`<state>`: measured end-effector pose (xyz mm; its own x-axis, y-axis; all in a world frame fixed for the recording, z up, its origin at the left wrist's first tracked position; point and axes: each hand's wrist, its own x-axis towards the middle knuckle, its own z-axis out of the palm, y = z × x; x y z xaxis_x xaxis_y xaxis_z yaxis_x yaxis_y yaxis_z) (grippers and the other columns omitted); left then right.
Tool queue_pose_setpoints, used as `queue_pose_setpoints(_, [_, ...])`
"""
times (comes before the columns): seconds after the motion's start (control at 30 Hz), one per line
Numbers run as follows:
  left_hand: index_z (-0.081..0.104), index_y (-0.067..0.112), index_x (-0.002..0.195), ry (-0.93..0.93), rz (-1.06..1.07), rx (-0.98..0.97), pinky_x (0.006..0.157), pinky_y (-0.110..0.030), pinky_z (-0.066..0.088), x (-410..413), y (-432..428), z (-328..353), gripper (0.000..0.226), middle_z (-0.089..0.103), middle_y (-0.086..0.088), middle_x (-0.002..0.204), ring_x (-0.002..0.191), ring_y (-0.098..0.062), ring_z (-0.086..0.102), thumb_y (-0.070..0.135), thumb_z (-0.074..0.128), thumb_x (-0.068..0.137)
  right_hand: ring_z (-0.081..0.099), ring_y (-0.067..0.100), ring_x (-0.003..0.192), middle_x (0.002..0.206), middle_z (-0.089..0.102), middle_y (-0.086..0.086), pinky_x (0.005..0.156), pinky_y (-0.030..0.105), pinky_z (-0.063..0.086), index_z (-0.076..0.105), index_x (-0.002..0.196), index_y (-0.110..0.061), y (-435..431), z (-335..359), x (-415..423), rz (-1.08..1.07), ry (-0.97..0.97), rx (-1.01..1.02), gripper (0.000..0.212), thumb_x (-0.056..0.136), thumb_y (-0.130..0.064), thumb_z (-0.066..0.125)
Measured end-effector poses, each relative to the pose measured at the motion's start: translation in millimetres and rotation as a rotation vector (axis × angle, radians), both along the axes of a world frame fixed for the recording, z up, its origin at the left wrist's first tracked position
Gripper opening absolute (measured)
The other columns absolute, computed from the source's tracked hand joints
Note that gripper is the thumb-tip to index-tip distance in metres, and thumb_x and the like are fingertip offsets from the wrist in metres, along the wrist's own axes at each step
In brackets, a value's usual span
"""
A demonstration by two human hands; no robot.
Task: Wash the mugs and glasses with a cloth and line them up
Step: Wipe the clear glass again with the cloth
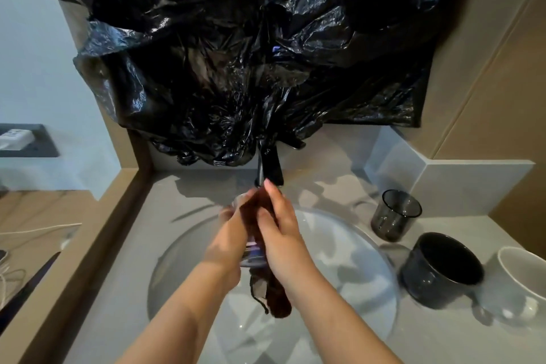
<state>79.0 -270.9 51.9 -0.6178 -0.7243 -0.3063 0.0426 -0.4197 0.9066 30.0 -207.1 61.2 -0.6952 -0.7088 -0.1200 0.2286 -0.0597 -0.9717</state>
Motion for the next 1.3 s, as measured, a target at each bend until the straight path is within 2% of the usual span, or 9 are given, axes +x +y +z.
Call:
queue_pose_setpoints(0.13, [0.056,0.017,0.112,-0.008,-0.030,-0.035,0.053,-0.031,0.056,-9.0,6.2,1.4,0.033,0.072,-0.015,0.094,0.072,-0.026,0.072,0.042,0.056,0.090,0.069,0.029,0.091,0.109,0.070,0.012,0.081,0.041,0.057,0.063,0.121,-0.030,-1.0,6.8,-29.9,0.157,-0.220,0.025,0.041,0.094,-0.053,0.042])
queue_pose_setpoints(0.3, [0.053,0.014,0.122,-0.033,0.053,-0.033,0.077,-0.036,0.054,-18.3,-3.2,4.1,0.062,0.068,-0.013,0.110,0.094,-0.024,0.069,0.058,0.063,0.080,0.038,0.003,0.126,0.151,0.020,-0.020,0.098,0.021,0.037,0.025,0.134,-0.062,2.2,-17.6,-9.5,0.116,0.236,0.032,0.046,0.102,-0.031,0.035])
queue_pose_setpoints(0.43, [0.056,0.014,0.119,-0.033,-0.016,-0.032,0.078,-0.040,0.057,-15.1,10.4,-3.0,0.047,0.072,-0.016,0.102,0.090,-0.031,0.070,0.048,0.057,0.086,0.063,0.019,0.107,0.131,0.059,0.004,0.090,0.035,0.052,0.057,0.118,-0.047,5.9,-3.7,-34.1,0.146,-0.226,-0.050,0.026,0.098,-0.043,0.040])
queue_pose_setpoints(0.53, [0.057,0.010,0.118,-0.008,-0.025,-0.023,0.063,-0.035,0.058,-16.5,9.2,-0.7,0.056,0.071,-0.020,0.101,0.085,-0.032,0.071,0.051,0.061,0.079,0.071,0.025,0.079,0.093,0.073,0.010,0.072,0.034,0.058,0.070,0.102,-0.018,8.7,1.5,-42.9,0.282,-0.398,-0.049,0.053,0.092,-0.059,0.039])
queue_pose_setpoints(0.7, [0.061,0.010,0.120,-0.022,0.013,-0.047,0.080,-0.039,0.054,-18.1,-2.3,3.5,0.088,0.070,-0.017,0.108,0.097,-0.029,0.069,0.072,0.064,0.058,0.040,0.007,0.130,0.152,0.024,-0.017,0.099,0.022,0.038,0.024,0.134,-0.062,5.8,-18.6,-19.4,0.127,0.185,-0.007,0.047,0.101,-0.031,0.038])
queue_pose_setpoints(0.83, [0.060,0.011,0.121,0.028,-0.054,-0.043,0.067,-0.033,0.055,-16.1,2.6,-2.7,0.063,0.072,-0.017,0.102,0.087,-0.029,0.071,0.057,0.060,0.078,0.063,0.020,0.109,0.129,0.059,0.001,0.096,0.042,0.050,0.049,0.121,-0.058,3.9,-6.4,-39.8,0.125,-0.176,-0.091,0.028,0.095,-0.046,0.047])
queue_pose_setpoints(1.0, [0.052,0.001,0.124,0.048,-0.092,-0.123,0.066,-0.033,0.057,-15.4,-0.4,-0.6,0.086,0.068,-0.023,0.105,0.086,-0.029,0.070,0.066,0.066,0.069,0.070,0.027,0.086,0.094,0.075,0.010,0.080,0.037,0.054,0.077,0.092,-0.017,11.6,-5.3,-47.9,0.219,-0.454,0.002,0.069,0.090,-0.068,0.031])
queue_pose_setpoints(1.17, [0.056,0.027,0.108,-0.101,-0.017,-0.403,0.073,-0.027,0.051,-12.9,1.7,4.0,0.034,0.062,-0.008,0.101,0.085,-0.016,0.063,0.055,0.041,0.093,0.064,0.021,0.107,0.121,0.064,-0.004,0.091,0.043,0.053,0.048,0.132,-0.046,12.4,-11.6,-32.9,0.059,-0.219,-0.091,0.038,0.096,-0.053,0.037])
queue_pose_setpoints(1.3, [0.052,0.025,0.103,-0.018,0.064,-0.329,0.069,-0.027,0.052,-18.7,16.3,8.1,0.025,0.065,-0.005,0.099,0.083,-0.011,0.067,0.047,0.046,0.093,0.056,0.007,0.112,0.133,0.049,-0.016,0.083,0.027,0.053,0.027,0.120,-0.072,14.1,-9.8,-21.2,0.003,0.190,-0.108,0.040,0.099,-0.040,0.038])
